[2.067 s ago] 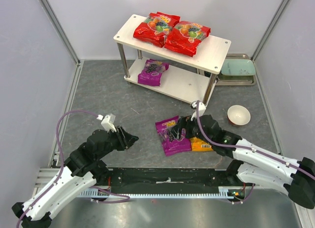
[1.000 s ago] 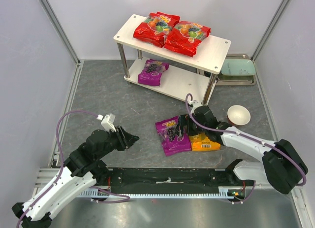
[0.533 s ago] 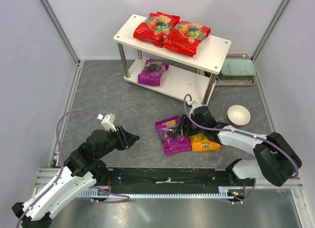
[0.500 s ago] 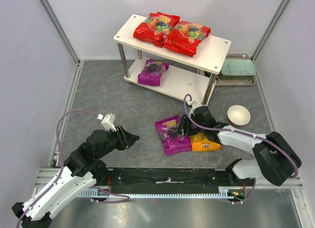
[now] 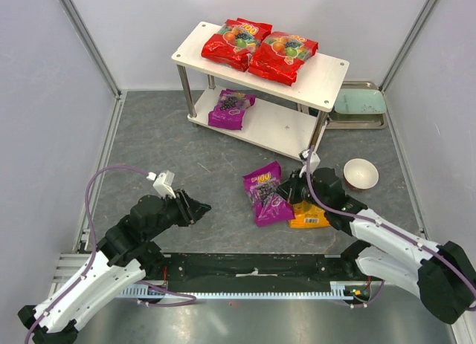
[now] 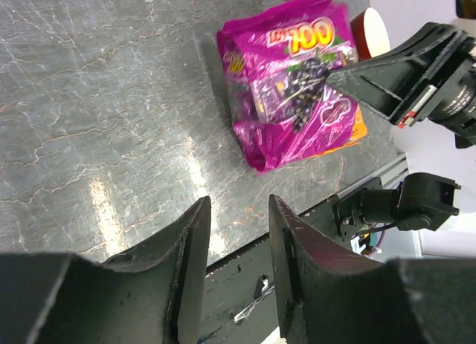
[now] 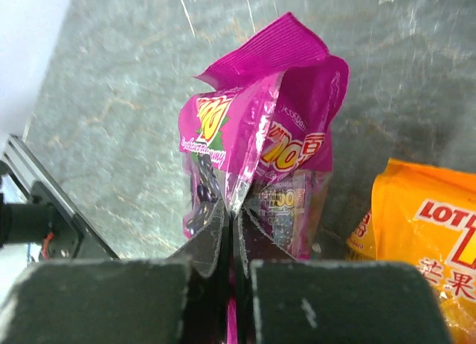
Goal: Place and organize the candy bags onto the shelf
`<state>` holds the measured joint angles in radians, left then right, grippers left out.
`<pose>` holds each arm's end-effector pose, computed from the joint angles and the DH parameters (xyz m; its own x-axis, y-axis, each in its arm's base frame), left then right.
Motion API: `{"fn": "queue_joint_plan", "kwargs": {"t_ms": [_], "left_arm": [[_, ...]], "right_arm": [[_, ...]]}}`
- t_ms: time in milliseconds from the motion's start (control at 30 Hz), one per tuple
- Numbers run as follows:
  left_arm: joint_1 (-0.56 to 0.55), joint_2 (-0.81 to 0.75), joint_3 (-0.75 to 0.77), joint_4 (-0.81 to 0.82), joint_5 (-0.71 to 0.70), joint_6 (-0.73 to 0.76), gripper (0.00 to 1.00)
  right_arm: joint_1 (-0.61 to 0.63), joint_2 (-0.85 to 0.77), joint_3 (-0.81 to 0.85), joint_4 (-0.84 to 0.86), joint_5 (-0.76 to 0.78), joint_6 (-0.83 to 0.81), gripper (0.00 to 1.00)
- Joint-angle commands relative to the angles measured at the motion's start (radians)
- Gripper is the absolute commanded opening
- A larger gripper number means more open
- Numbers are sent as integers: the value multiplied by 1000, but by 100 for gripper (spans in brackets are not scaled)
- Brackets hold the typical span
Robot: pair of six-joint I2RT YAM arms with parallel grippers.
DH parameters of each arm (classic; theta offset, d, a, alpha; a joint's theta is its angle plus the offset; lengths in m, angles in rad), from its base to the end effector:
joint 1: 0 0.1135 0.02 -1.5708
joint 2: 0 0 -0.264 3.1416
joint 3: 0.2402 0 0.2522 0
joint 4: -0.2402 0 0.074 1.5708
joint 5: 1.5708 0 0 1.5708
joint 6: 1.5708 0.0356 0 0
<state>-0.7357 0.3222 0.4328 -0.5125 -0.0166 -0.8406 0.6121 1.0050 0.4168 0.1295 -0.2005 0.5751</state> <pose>0.0799 -0.0716 0.2409 -0.6849 -0.3848 -0.6187 0.2240 0.6969 -0.6813 0.1704 0.1283 0.2021 -0.6899 0.1670 -0.7044 -0.3980 0.7253 0.5617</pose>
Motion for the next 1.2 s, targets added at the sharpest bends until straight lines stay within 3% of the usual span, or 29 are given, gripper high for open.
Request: {"fn": "queue_joint_plan", "kwargs": {"t_ms": [0, 133, 433, 733, 1167], "left_arm": [[-2, 5, 1, 49, 9, -14, 44], [-2, 0, -3, 49, 10, -15, 44], [-2, -8, -8, 49, 12, -17, 44], [-2, -9, -2, 55, 12, -9, 44], [-2, 3, 15, 63, 38, 3, 45]], "right_arm": [[-2, -71, -19, 289, 88, 92, 0], [0, -51, -23, 460, 157, 135, 0], [-2, 167, 84, 717, 335, 200, 0], [-2, 403, 289, 786, 423, 192, 0], [-3, 596, 473, 774, 573, 158, 0]]}}
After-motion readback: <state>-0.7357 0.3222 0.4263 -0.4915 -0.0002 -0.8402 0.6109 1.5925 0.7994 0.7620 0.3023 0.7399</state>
